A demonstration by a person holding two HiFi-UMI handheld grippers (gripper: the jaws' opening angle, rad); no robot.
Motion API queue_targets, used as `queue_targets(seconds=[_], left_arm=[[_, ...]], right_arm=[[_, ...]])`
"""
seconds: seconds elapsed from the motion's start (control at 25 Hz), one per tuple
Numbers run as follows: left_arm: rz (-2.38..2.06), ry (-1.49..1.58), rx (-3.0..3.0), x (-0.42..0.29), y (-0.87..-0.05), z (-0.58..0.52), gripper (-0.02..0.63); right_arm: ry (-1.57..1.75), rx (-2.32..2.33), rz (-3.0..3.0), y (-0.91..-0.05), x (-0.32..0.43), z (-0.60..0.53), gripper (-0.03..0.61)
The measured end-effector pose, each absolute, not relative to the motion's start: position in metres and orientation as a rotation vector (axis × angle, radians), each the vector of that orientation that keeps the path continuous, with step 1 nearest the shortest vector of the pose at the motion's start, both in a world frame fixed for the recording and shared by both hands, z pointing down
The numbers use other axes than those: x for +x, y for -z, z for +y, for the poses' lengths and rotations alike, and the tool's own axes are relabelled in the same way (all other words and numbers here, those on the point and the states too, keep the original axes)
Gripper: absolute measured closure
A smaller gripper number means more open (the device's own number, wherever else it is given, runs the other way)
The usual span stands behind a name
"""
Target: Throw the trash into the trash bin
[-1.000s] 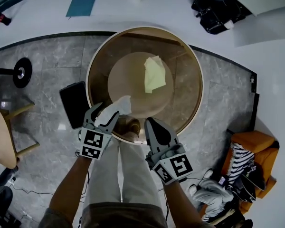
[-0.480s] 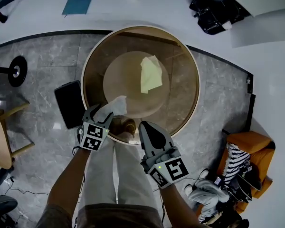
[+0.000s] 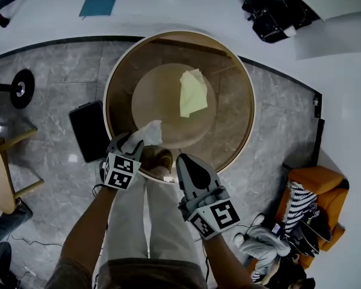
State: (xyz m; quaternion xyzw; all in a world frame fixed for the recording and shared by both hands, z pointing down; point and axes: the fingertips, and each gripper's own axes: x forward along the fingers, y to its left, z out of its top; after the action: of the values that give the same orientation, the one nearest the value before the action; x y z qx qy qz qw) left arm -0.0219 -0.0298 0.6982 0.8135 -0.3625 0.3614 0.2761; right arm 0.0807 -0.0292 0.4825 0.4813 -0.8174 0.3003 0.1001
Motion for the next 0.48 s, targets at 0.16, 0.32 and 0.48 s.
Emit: queue_targets(seconds=[0.16,0.32,0.48], left_arm=[[-0.984,-0.957,2.174,-0.022,-0.697,-0.030,0.490],[-0.984,-0.909,2.163,-0.023,-0.690,-0.034,0.586],[-0.981,-0.860,2.169,-0.023,-0.680,-0.037,0.592]], right_arm=[[-0.897,1.421,-2.410,-0.485,0.081,-0.029,0.558],[-0.896,1.413,-2.412,-0.485,0.079,-0.029,0.558],[-0.898,1.403,-2.411,-0.488,0.076,-0.030,0.558]])
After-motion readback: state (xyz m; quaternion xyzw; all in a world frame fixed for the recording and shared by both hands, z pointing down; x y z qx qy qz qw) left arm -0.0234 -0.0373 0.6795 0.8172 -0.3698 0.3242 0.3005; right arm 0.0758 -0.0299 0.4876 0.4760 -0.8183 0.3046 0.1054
